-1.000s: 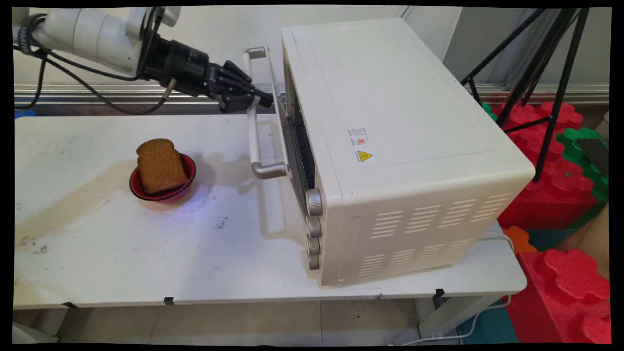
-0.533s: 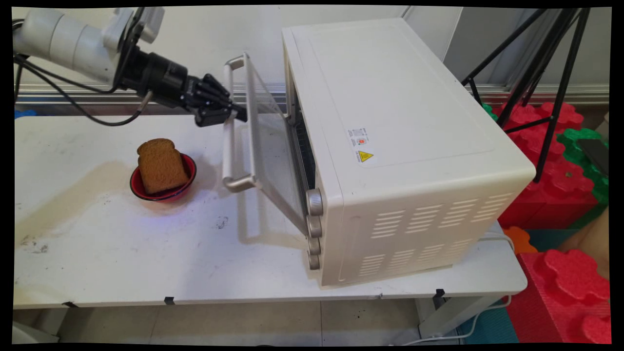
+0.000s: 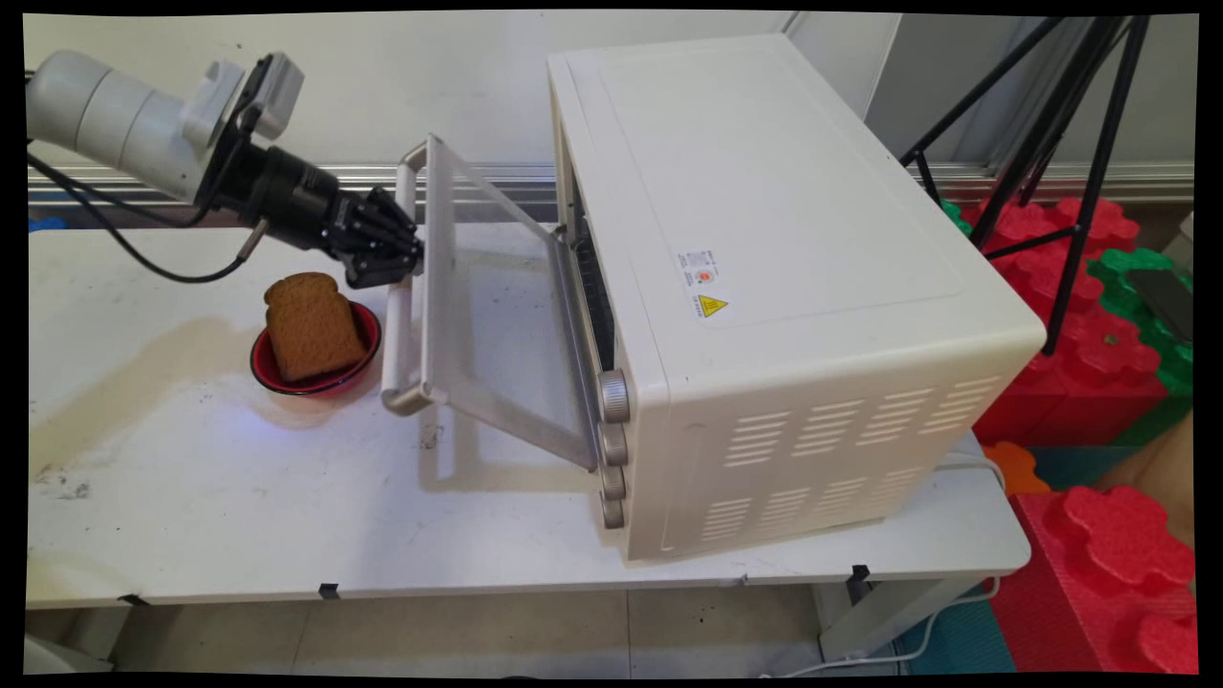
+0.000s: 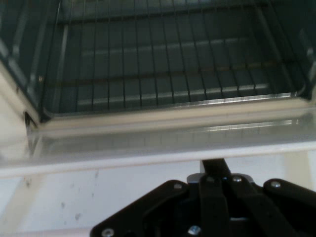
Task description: Open the oven
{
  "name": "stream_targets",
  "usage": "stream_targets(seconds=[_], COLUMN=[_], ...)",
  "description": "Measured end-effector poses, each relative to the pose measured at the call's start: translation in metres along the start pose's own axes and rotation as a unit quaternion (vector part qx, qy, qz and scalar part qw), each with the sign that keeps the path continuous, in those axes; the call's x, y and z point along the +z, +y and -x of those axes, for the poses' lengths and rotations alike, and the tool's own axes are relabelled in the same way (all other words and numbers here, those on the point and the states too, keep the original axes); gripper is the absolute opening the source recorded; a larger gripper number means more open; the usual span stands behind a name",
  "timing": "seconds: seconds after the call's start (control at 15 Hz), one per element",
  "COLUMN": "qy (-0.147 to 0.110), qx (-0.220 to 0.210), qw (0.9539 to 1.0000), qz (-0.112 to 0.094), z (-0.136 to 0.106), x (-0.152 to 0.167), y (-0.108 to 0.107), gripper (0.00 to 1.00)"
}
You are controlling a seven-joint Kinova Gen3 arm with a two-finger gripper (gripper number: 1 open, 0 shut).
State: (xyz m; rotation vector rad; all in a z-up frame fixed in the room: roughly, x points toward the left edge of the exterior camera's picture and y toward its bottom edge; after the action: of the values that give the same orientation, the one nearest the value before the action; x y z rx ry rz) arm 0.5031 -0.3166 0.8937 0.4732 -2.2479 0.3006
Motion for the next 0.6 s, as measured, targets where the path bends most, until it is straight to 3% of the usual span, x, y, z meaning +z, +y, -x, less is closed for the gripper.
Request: stream_targets(seconds=[0.6], qy=[-0.040], qx=[-0.012], qw=[0.9991], qz=[-0.002], z=[0.051], x=[-0.007], y=[0.004], gripper=[0.00])
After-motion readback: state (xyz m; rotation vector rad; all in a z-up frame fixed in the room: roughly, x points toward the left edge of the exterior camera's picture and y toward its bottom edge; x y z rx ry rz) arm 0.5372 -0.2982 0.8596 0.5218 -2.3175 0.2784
